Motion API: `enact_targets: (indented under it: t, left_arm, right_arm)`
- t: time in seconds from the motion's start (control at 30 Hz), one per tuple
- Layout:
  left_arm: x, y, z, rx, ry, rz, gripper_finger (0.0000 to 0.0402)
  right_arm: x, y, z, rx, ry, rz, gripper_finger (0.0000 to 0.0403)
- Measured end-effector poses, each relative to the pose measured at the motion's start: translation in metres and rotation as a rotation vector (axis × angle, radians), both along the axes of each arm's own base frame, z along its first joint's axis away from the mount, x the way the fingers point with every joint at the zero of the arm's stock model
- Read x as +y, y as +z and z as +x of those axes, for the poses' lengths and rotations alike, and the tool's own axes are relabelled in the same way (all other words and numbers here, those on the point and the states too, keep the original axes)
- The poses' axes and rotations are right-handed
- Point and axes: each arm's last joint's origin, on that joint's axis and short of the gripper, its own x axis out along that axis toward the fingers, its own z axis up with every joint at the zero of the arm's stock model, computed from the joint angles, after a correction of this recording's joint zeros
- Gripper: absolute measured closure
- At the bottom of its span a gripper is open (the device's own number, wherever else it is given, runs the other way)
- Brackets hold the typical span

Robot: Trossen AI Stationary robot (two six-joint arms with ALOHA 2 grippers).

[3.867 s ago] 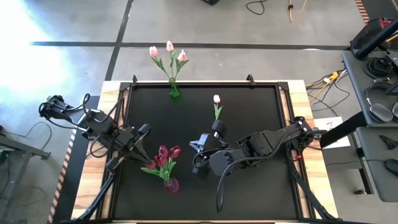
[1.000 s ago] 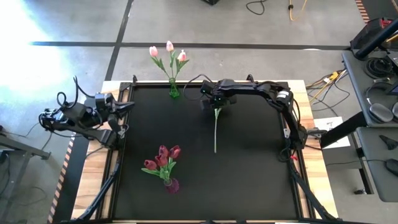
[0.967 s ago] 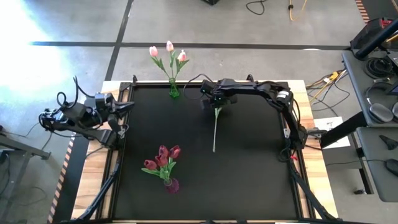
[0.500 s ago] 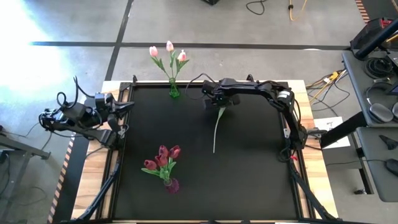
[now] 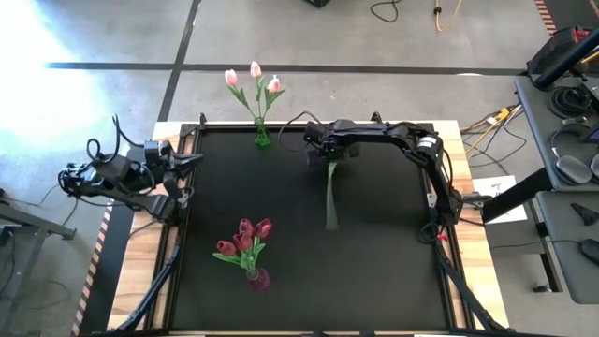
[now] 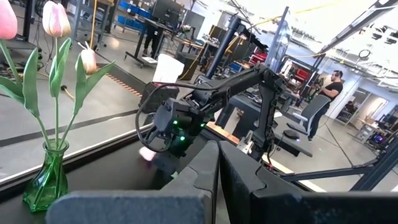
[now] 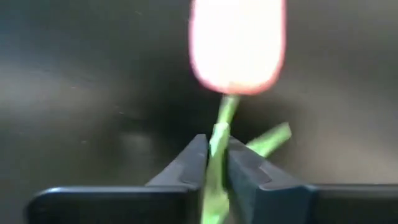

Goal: Sort flowers into vase by color
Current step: Put the pink tulip into the green vase

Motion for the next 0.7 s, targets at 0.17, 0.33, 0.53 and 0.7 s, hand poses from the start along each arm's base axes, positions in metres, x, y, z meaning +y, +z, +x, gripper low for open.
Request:
enact_targets:
  t: [0.17, 0.33, 0.53, 0.7]
  left_arm:
    - [0.000, 0.000, 0.000, 0.000, -0.001, 0.000, 0.0402]
    - [0.000, 0.000, 0.000, 0.000, -0.001, 0.000, 0.0402]
    - [0.000, 0.000, 0.000, 0.001, -0.001, 0.003, 0.0402]
    - [0.000, 0.000, 0.000, 0.006, -0.001, 0.015, 0.0402]
  right_arm:
    - [0.002, 0.022, 0.009, -0.061, 0.082, -0.049, 0.0388]
    - [0.015, 0.081, 0.020, -0.277, 0.151, -0.177, 0.0389]
    - [0.039, 0.181, 0.031, -0.761, 0.317, -0.521, 0.0390]
    - [0.045, 0.233, 0.035, -1.068, 0.401, -0.835, 0.0390]
